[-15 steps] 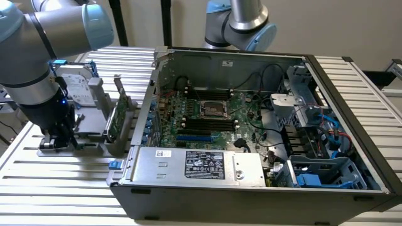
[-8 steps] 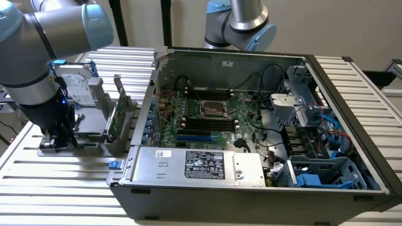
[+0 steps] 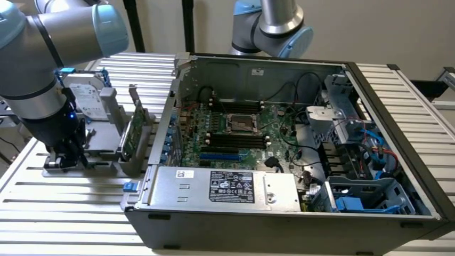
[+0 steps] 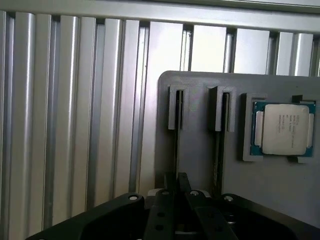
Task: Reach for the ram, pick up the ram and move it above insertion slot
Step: 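Pick up the ram and move it above insertion slot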
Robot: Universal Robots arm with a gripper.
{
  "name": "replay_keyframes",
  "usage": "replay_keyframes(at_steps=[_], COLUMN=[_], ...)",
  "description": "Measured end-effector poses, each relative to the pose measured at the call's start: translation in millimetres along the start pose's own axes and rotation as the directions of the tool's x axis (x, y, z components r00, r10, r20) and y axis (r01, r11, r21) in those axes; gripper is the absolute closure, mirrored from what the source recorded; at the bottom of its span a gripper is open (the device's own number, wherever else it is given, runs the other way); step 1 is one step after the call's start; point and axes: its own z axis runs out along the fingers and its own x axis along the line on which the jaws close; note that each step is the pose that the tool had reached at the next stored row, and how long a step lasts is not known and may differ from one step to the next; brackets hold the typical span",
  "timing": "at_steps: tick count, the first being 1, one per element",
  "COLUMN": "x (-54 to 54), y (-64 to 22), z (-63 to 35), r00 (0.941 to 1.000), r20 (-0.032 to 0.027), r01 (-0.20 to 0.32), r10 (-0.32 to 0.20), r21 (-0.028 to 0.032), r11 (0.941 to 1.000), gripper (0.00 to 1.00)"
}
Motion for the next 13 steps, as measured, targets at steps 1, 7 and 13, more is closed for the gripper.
replay_keyframes(at_steps=[1,7,13], x=[0.0,0.0,0.0], y=[0.0,0.0,0.0], z=[0.0,0.0,-0.1], r00=[1.0000,1.0000,1.0000], r20=[0.0000,0.0000,0.0008], r01=[-0.001,-0.001,-0.001], r10=[0.001,0.001,0.001], r21=[0.0000,0.0000,0.0000], r11=[1.0000,1.0000,1.0000], gripper=[0.86,0.86,0.86])
